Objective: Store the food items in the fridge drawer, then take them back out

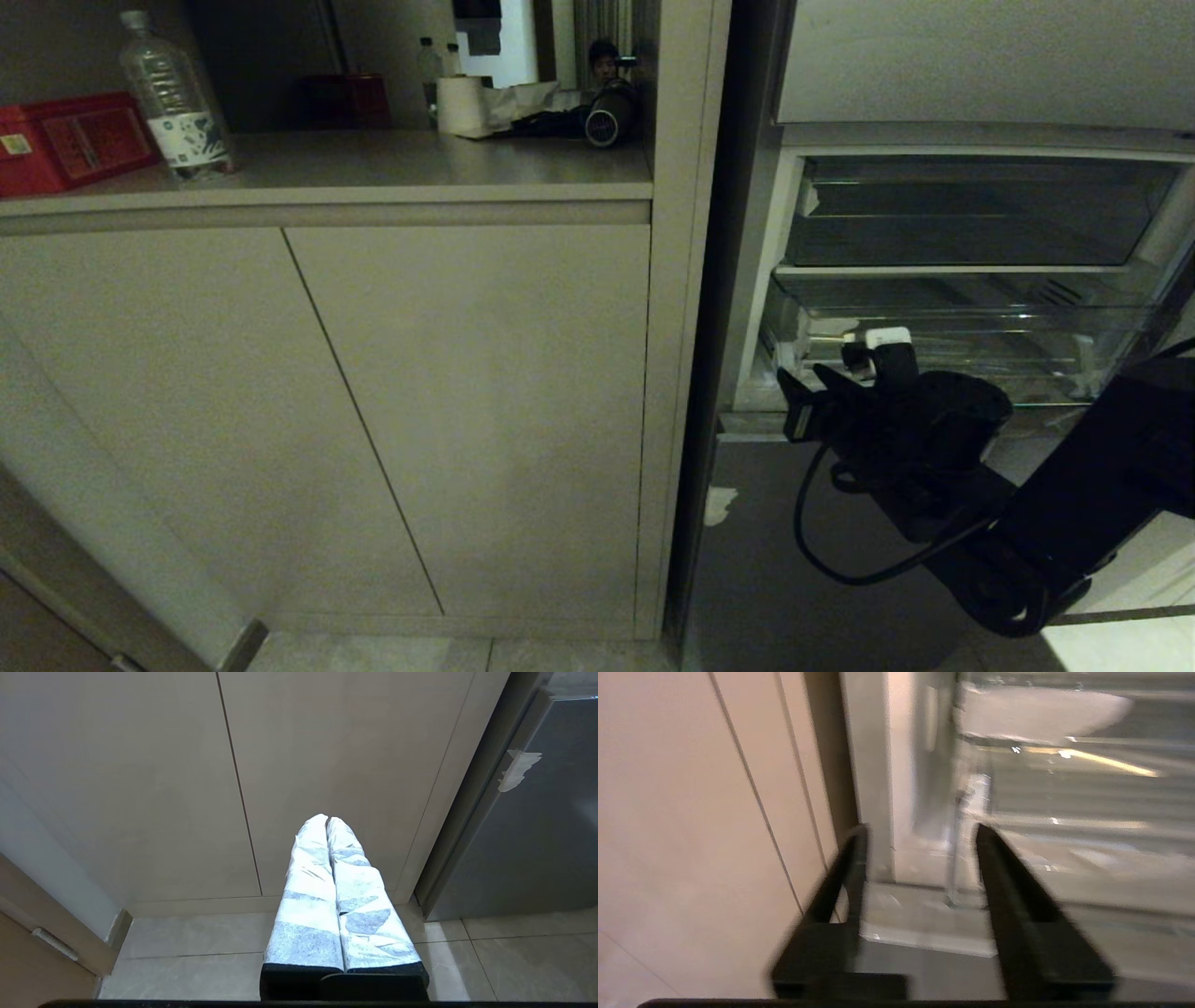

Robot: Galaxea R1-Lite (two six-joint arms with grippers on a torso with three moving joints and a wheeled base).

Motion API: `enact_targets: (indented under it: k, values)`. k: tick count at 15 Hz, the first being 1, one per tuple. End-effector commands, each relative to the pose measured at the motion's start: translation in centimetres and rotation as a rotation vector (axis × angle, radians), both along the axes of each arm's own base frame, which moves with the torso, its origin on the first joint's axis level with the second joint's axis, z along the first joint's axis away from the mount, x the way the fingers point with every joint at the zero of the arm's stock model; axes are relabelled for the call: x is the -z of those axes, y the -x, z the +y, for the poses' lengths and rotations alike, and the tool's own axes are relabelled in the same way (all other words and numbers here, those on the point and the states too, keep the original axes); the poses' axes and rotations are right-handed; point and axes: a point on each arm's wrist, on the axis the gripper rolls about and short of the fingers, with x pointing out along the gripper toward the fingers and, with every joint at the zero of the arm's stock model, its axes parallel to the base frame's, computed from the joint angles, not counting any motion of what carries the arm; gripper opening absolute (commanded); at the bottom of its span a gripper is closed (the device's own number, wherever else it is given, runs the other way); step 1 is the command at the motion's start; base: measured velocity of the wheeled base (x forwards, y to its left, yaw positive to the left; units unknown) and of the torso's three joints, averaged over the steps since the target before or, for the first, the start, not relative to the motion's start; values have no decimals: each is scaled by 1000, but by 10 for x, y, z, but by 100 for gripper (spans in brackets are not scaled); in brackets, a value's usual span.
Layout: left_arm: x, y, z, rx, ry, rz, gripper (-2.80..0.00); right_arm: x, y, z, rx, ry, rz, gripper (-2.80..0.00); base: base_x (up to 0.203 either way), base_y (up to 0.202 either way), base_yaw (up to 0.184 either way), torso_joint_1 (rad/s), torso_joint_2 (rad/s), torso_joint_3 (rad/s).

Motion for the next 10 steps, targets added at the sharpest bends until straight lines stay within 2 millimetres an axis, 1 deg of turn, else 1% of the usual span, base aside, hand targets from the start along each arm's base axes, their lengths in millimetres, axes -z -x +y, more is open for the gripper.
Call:
enact_targets:
  k: [1,2,3,4,5,7,10]
  values:
    - [0,0,0,0,0,0,-280,-10,22,-4,-4,-5,-1,0,0,0,0,0,0,0]
    - [0,0,0,0,0,0,-280,-19,35,-9,5,-11,-12,0,0,0,0,0,0,0]
    - [0,0,0,0,0,0,-280,-29,43,-14,20,-21,-33,0,0,0,0,0,0,0]
    - [0,0,0,0,1,0,-280,-38,48,-20,41,-31,-57,0,0,0,0,0,0,0]
    - [0,0,0,-2,0,0,-280,-47,49,-27,68,-34,-70,0,0,0,0,0,0,0]
    - [0,0,0,0,0,0,-280,-68,45,-42,121,-12,-16,0,0,0,0,0,0,0]
    - [0,0,0,0,0,0,-280,-105,28,-58,176,10,58,0,0,0,0,0,0,0]
